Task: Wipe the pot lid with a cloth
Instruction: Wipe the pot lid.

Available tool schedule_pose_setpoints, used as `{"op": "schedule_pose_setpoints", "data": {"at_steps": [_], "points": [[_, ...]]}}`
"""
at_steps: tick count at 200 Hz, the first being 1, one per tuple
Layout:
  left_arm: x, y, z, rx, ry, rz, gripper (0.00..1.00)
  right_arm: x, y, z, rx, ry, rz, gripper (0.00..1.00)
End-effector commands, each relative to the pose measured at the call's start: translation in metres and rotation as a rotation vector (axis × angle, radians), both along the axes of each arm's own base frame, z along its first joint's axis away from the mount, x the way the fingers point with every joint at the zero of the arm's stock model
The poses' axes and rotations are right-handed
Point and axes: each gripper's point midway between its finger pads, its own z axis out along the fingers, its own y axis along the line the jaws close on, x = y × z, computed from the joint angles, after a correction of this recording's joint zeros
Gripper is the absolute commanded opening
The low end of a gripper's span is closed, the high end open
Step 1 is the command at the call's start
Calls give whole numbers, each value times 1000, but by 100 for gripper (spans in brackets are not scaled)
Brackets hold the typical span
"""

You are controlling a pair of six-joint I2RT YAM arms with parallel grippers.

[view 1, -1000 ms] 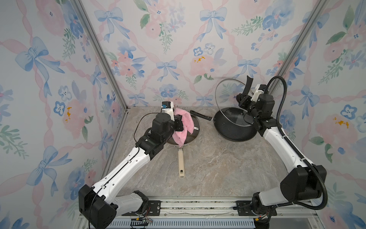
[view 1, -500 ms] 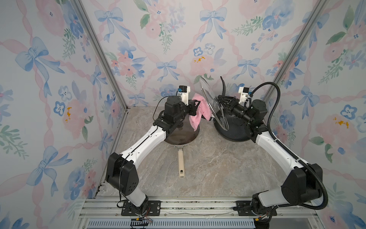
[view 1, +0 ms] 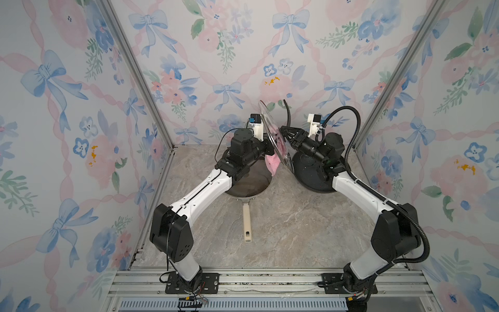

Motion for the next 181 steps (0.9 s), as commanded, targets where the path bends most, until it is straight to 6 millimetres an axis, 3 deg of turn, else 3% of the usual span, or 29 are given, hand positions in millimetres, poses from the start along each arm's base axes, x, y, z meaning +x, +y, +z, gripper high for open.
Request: {"op": "schedule_pose_setpoints", "data": {"at_steps": [1, 7, 10, 21, 50, 85, 109, 124, 148, 162, 181], "points": [[-37, -15, 43, -46, -127, -115, 0, -36, 48, 33, -72, -187, 98, 43], [-37, -14, 42, -44, -126, -110, 0, -39, 50, 40, -56, -200, 109, 44], [-38, -13, 42, -44, -126, -108, 0, -33, 54, 32, -55, -185, 116, 44], [-39, -12, 41, -40, -126, -102, 0, -30, 60, 34, -10, -179, 140, 45], [-41, -4, 44, -34, -142, -76, 0, -24, 65, 39, 82, -165, 176, 18], [-39, 16, 46, -12, -154, -3, 0, -19, 53, 39, 100, -113, 143, 8], [-33, 50, 42, 4, -140, 100, 0, -18, 26, 53, 196, -74, 142, 4], [-28, 82, 35, 12, -125, 191, 0, -22, 10, 63, 264, -47, 180, 4], [-30, 121, 28, 11, -119, 285, 0, -23, 5, 62, 302, 69, 290, 4], [-31, 119, 27, 16, -133, 271, 0, -23, 10, 55, 319, 148, 354, 4], [-37, 93, 34, 4, -175, 177, 0, -26, 15, 54, 371, 185, 417, 5]]}}
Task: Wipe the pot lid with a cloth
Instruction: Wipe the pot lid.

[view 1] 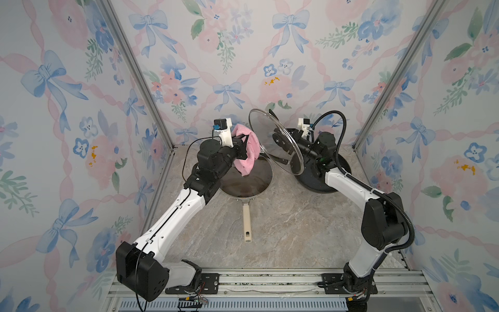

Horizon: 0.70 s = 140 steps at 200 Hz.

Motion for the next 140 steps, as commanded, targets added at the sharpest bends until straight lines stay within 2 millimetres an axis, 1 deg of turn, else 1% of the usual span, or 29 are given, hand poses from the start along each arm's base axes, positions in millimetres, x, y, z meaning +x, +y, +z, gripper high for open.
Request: {"op": "schedule_pose_setpoints", "data": {"at_steps": [1, 17, 24, 35, 45, 55, 67, 73, 84, 87, 91, 100, 107, 114, 124, 134, 140], "points": [[-5, -30, 4, 21, -66, -93, 0, -37, -3, 74, 187, -113, 144, 5], [-20, -68, 14, 61, -150, -172, 0, -40, -2, 80, 253, -103, 186, 5], [-29, -88, 17, 86, -190, -213, 0, -40, -3, 83, 282, -103, 200, 6], [-37, -110, 22, 125, -252, -251, 0, -43, -2, 89, 323, -103, 227, 7], [-38, -121, 30, 124, -289, -270, 0, -47, 1, 93, 345, -108, 254, 7], [-42, -131, 43, 106, -343, -320, 0, -52, 5, 94, 352, -106, 275, 7], [-49, -144, 61, 103, -405, -375, 0, -53, 9, 86, 344, -87, 284, 7], [-52, -149, 74, 103, -445, -389, 0, -53, 9, 83, 341, -80, 282, 7], [-50, -155, 87, 108, -492, -387, 0, -53, 10, 78, 338, -70, 276, 7], [-50, -154, 93, 109, -510, -379, 0, -54, 11, 77, 339, -67, 277, 7], [-45, -155, 95, 118, -522, -361, 0, -55, 12, 76, 340, -65, 277, 7], [-38, -150, 107, 137, -560, -294, 0, -56, 13, 74, 342, -65, 280, 7], [-27, -144, 113, 158, -580, -226, 0, -59, 14, 77, 349, -72, 288, 7], [-15, -133, 117, 174, -587, -153, 0, -60, 13, 79, 353, -82, 295, 6], [4, -114, 119, 183, -579, -75, 0, -63, 12, 85, 363, -99, 302, 6], [26, -87, 116, 174, -545, 15, 0, -66, 10, 91, 371, -118, 307, 6], [41, -65, 113, 156, -519, 63, 0, -67, 9, 95, 373, -131, 310, 6]]}}
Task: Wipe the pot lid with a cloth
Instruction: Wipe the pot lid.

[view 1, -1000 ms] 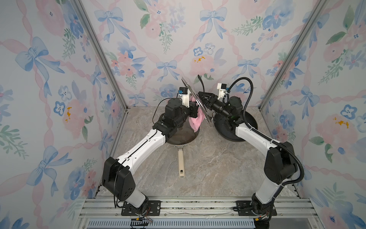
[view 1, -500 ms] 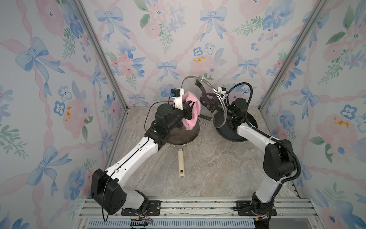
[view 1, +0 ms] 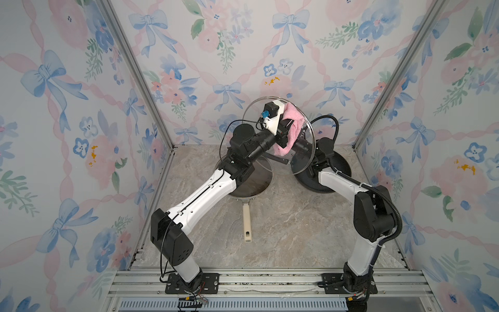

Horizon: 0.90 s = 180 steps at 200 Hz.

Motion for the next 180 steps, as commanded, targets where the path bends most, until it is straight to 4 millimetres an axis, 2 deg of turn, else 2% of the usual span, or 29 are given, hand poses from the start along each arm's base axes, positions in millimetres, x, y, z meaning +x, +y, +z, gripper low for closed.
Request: {"op": "schedule_pose_setpoints", "data": {"at_steps": [1, 18, 28, 38, 54, 67, 79, 92, 108, 120, 135, 148, 162, 171, 180], "points": [[57, 73, 9, -74, -22, 270, 0, -52, -7, 72, 114, -270, 42, 6], [82, 114, -15, -106, 55, 351, 0, -54, -11, 77, 122, -287, 40, 5], [88, 125, -35, -93, 95, 384, 0, -53, -13, 81, 127, -292, 38, 5], [90, 125, -57, -74, 138, 382, 0, -52, -16, 84, 133, -299, 36, 5], [85, 113, -93, -58, 223, 328, 0, -48, -19, 90, 147, -305, 37, 5], [69, 85, -113, -30, 261, 265, 0, -44, -20, 92, 159, -304, 40, 4], [48, 51, -120, 7, 256, 193, 0, -39, -22, 93, 168, -306, 37, 4], [22, 14, -110, 16, 228, 98, 0, -32, -21, 90, 165, -291, 33, 4], [-3, -15, -80, -7, 162, 9, 0, -23, -17, 83, 157, -268, 33, 3], [-16, -23, -49, -40, 97, -26, 0, -17, -14, 77, 153, -255, 35, 3], [-28, -24, -7, -92, 19, -60, 0, -12, -11, 70, 148, -241, 38, 3], [-40, -27, 19, -129, -30, -105, 0, -8, -9, 66, 150, -230, 34, 2], [-47, -35, 28, -138, -55, -135, 0, -5, -10, 65, 156, -226, 28, 2], [-43, -38, 22, -133, -47, -119, 0, -5, -10, 67, 161, -228, 27, 2], [-30, -38, 8, -127, -12, -68, 0, -6, -11, 70, 168, -235, 29, 2]]}}
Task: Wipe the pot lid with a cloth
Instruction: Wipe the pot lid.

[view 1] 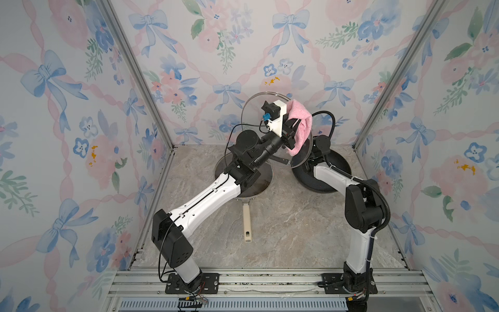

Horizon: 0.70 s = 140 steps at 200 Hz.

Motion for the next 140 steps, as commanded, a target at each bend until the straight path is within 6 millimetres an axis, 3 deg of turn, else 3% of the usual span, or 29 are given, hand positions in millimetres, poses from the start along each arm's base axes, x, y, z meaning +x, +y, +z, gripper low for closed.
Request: {"op": "schedule_pose_setpoints", "data": {"at_steps": [1, 23, 54, 79, 91, 110, 125, 140], "points": [[13, -15, -22, 25, 13, 24, 0, -31, -13, 66, 122, -197, -5, 2], [47, 1, -72, 56, 135, 129, 0, -35, -15, 75, 134, -212, 1, 2], [71, 38, -145, 92, 308, 231, 0, -39, -25, 84, 150, -229, -9, 2], [86, 86, -192, 126, 418, 388, 0, -41, -32, 93, 169, -243, -10, 2], [93, 115, -196, 107, 447, 457, 0, -42, -34, 95, 169, -247, -7, 2], [98, 144, -185, 80, 436, 535, 0, -41, -34, 97, 171, -248, -3, 2], [94, 143, -168, 60, 410, 515, 0, -39, -34, 97, 172, -249, -2, 2], [85, 121, -147, 26, 390, 403, 0, -37, -32, 95, 175, -239, 5, 2]]}}
